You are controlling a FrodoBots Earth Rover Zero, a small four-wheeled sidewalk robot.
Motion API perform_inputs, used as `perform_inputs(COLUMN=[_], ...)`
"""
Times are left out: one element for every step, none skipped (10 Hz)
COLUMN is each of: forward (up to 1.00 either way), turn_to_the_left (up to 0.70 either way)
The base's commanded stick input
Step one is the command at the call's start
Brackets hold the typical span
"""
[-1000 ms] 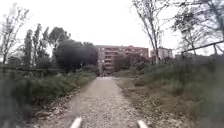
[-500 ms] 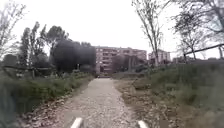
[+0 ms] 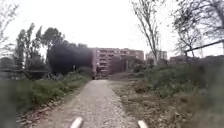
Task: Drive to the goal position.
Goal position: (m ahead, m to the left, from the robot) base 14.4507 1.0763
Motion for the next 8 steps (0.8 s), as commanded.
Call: perform_inputs(forward=[0.70,0.70,0.70,0.70,0.70,0.70,0.70,0.70], turn_to_the_left=[0.00,0.00,0.00,0.00,0.00,0.00,0.00,0.00])
